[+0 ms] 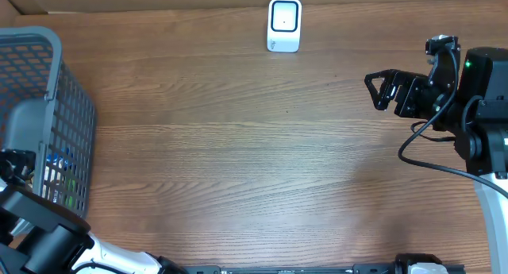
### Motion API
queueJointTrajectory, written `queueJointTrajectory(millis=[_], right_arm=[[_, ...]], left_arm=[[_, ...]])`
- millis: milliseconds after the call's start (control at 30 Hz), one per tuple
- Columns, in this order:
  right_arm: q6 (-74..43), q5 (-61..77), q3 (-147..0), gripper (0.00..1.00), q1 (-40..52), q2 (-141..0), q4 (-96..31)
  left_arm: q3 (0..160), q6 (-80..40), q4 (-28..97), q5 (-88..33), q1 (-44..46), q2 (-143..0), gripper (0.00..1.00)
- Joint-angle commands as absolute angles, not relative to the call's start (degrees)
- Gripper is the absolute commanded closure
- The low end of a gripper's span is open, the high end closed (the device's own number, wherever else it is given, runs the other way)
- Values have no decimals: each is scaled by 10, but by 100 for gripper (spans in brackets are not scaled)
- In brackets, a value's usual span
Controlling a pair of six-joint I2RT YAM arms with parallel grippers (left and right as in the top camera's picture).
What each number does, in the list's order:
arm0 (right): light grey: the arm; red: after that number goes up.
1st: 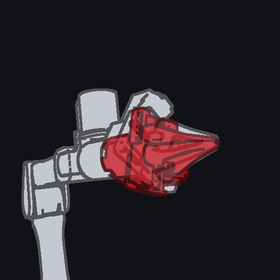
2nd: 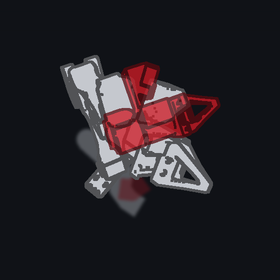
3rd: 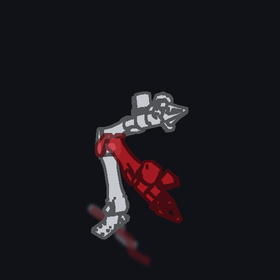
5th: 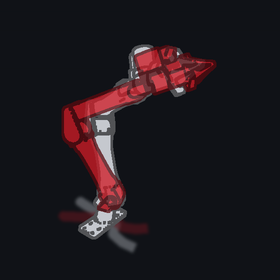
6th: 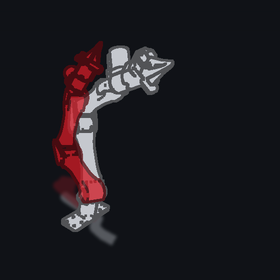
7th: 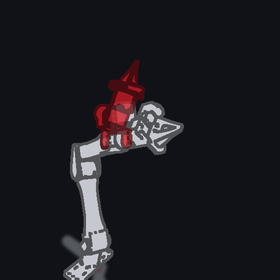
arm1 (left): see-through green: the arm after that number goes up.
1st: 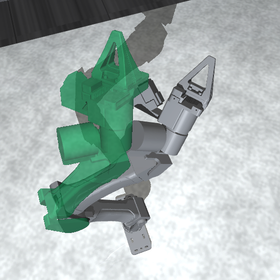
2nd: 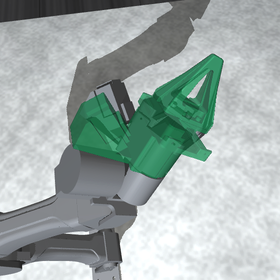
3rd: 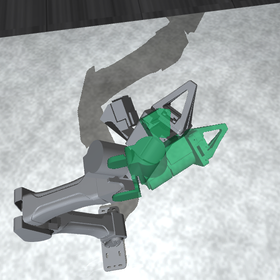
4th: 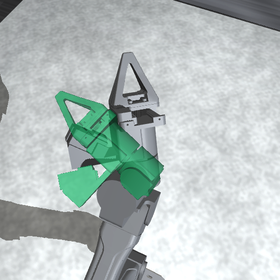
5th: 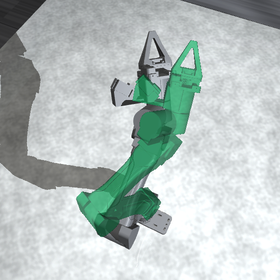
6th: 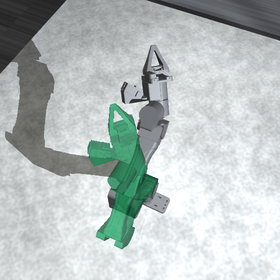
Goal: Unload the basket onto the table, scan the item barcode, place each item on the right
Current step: 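Reach the left gripper into the basket and grasp the tan snack bag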
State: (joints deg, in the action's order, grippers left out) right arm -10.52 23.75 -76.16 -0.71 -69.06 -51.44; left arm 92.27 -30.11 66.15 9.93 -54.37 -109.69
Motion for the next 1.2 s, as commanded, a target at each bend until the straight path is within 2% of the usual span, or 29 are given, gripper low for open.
queueJointTrajectory(millis=[0, 133, 200, 300, 333, 367, 500, 567, 767, 1000, 1167], right_arm=[[-107, 241, -779, 0, -9, -684, -515], [-107, 241, -779, 0, -9, -684, -518], [-107, 241, -779, 0, -9, -684, -518], [-107, 241, -779, 0, -9, -684, -518], [-107, 241, -779, 0, -9, -684, -518], [-107, 241, -779, 0, -9, -684, -518], [-107, 241, -779, 0, -9, -684, -518], [-107, 241, -779, 0, -9, -684, -518], [-107, 241, -779, 0, -9, -684, -518], [-107, 241, -779, 0, -9, -684, -523], [-107, 241, -779, 0, -9, -684, -524]], left_arm=[[877, -309, 632, 109, -544, -1096, 9], [850, -309, 602, 105, -544, -1096, 9], [850, -309, 599, 105, -543, -1096, 15], [851, -309, 597, 102, -544, -1096, 45], [851, -309, 597, 101, -544, -1096, 58], [852, -308, 597, 96, -544, -1096, 66], [870, -289, 601, 59, -544, -1096, 84], [894, -281, 615, 40, -544, -1096, 96], [1020, -275, 695, 15, -543, -1096, 96], [1247, -256, 823, -6, -543, -1096, 96], [1403, -204, 885, -89, -542, -1093, 96]])
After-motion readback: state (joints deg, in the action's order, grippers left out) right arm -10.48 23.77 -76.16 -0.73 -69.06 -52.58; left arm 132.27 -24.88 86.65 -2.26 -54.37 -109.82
